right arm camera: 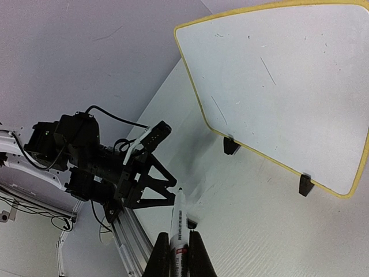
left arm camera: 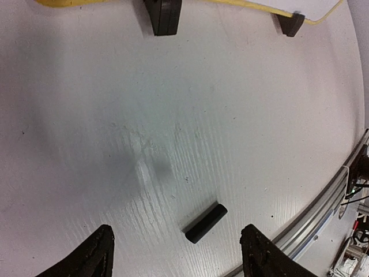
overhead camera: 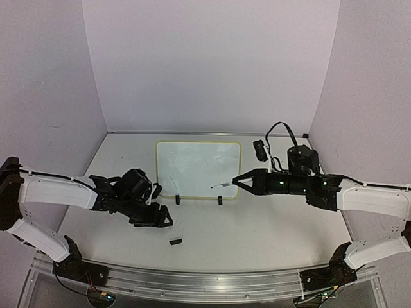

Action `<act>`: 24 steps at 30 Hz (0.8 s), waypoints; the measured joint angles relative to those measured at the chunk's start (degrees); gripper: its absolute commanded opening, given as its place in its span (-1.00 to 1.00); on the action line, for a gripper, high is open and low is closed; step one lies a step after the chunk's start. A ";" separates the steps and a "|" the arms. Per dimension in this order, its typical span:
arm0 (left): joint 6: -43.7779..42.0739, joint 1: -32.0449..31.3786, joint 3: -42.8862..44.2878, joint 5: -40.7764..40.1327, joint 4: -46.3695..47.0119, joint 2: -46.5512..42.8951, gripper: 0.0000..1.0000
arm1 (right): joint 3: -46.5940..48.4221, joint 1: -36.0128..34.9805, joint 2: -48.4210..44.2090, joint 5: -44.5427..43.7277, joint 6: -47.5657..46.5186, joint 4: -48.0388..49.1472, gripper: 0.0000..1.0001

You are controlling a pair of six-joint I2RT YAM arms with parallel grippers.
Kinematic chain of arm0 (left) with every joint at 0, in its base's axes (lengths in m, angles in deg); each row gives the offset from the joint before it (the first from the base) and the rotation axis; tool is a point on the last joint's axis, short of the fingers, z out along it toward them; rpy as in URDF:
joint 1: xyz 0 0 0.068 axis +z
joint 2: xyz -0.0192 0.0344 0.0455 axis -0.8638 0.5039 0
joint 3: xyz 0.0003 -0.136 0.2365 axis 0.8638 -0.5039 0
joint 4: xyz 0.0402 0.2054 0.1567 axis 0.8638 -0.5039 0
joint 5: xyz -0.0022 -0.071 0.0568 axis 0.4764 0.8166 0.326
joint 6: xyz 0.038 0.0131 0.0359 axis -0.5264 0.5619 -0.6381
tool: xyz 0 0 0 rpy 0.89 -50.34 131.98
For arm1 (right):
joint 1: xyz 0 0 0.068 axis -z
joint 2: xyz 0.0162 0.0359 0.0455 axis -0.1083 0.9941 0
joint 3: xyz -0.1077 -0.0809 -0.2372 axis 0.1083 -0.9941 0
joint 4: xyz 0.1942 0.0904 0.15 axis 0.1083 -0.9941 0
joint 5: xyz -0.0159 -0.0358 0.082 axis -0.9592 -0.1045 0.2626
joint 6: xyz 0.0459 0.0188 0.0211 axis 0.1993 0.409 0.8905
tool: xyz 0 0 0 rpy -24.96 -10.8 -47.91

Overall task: Write a sentence on the whiteboard
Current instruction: Place the pen cap at the center of the board, then hold the whiteboard at the center of the board.

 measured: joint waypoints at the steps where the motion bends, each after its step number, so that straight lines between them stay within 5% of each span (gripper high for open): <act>1: -0.34 0.46 0.46 -0.30 -0.73 -1.04 0.53 | 0.00 0.00 -0.46 -0.40 -0.13 -0.16 -1.00; 14: -11.77 17.01 10.41 0.40 -4.22 -4.78 0.59 | 0.00 0.00 -1.85 -4.14 -1.24 -0.58 -1.00; 24: -19.75 19.34 22.33 -0.58 -0.43 6.50 0.60 | 0.00 0.00 -3.50 -4.94 -1.30 -0.42 -1.00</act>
